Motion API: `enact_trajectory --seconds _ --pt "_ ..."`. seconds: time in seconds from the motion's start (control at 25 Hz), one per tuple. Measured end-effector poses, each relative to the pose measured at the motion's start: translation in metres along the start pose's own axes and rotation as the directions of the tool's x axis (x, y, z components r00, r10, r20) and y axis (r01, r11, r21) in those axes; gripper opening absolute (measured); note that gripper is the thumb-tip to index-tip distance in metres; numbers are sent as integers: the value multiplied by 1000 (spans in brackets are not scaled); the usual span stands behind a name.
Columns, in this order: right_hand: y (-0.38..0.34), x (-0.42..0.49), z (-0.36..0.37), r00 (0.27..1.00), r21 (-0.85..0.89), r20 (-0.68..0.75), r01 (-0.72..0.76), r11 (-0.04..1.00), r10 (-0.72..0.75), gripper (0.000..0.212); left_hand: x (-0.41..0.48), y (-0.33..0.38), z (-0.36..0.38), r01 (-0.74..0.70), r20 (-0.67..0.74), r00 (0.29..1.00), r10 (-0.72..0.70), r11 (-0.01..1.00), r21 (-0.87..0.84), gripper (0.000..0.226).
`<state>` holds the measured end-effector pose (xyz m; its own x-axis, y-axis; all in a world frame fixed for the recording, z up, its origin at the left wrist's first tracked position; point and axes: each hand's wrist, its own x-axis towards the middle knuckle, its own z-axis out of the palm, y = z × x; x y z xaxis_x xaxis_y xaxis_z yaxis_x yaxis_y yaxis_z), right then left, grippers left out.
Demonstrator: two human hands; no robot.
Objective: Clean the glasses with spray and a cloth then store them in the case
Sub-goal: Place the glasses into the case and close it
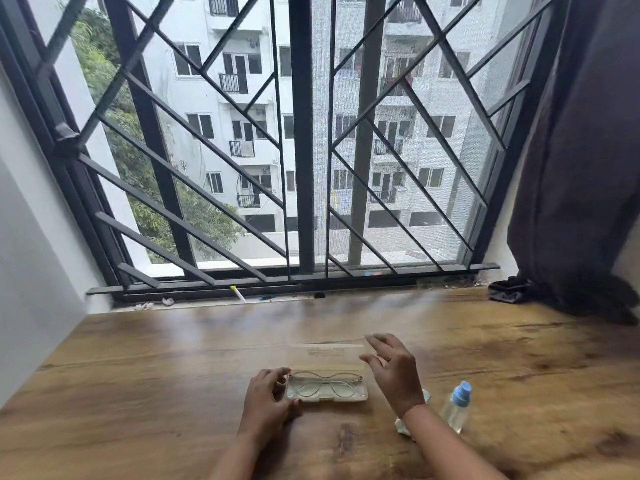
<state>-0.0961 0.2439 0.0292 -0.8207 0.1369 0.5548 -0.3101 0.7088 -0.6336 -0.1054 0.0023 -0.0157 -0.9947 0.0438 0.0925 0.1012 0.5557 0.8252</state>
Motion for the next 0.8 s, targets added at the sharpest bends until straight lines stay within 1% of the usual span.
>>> enact_trajectory --seconds 0.08,0.2,0.4,0.56,0.68,0.8 --pt "-10 10 1 998 51 -2 -60 997 60 32 0 0 0 -3 9 1000 3 1000 14 76" --pt "-14 16 5 985 88 81 -161 983 154 26 0 2 0 2 19 1000 -2 1000 9 76" --pt "-7 13 10 965 59 124 -240 969 231 20 -1 1 0 -10 15 1000 10 1000 20 75" --pt "-4 12 11 953 87 128 -285 954 274 18 -1 2 0 -19 10 1000 19 999 28 76" --pt "-5 11 9 945 119 136 -313 942 297 19 -2 3 0 -21 -1 1000 21 999 29 75" --pt "-4 8 8 925 126 160 -364 923 343 24 -3 3 0 -25 -7 1000 26 999 37 73"
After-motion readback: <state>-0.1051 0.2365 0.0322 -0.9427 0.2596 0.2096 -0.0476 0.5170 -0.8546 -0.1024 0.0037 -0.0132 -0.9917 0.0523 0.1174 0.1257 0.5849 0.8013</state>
